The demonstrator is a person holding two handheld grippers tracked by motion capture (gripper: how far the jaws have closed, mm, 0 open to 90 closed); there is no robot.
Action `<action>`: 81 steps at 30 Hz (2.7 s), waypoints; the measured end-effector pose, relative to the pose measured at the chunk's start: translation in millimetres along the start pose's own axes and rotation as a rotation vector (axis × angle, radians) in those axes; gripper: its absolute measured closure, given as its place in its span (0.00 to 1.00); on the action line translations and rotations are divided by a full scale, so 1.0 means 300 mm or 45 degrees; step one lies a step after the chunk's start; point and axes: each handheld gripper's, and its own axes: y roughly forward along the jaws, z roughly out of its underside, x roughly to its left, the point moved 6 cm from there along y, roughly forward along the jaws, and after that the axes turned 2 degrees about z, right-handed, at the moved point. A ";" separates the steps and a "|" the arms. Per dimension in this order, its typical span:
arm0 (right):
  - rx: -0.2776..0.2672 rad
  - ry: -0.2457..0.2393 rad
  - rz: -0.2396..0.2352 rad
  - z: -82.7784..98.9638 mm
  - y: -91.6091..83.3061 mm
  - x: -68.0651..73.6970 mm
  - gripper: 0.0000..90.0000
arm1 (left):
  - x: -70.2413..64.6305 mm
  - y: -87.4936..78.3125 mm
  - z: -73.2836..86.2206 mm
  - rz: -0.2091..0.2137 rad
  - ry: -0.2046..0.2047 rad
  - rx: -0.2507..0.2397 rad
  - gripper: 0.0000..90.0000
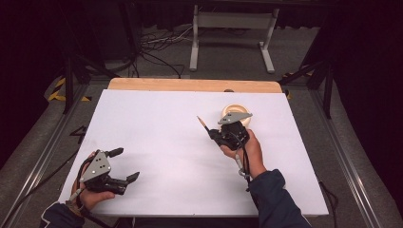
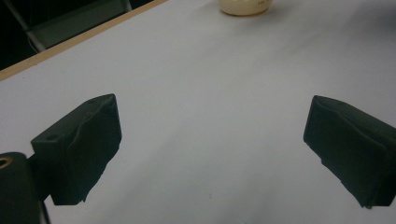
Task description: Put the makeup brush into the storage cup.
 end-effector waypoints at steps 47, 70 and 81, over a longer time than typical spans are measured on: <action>-0.605 0.097 0.253 -0.085 -0.193 -0.223 0.93 | 0.011 -0.014 0.003 -0.044 -0.022 -0.014 0.05; -0.722 0.183 0.276 -0.087 -0.151 -0.320 0.93 | 0.011 -0.022 0.004 -0.014 -0.038 -0.043 0.05; -0.704 0.235 0.259 -0.034 -0.094 -0.359 0.93 | 0.011 -0.020 0.009 -0.017 -0.029 -0.026 0.06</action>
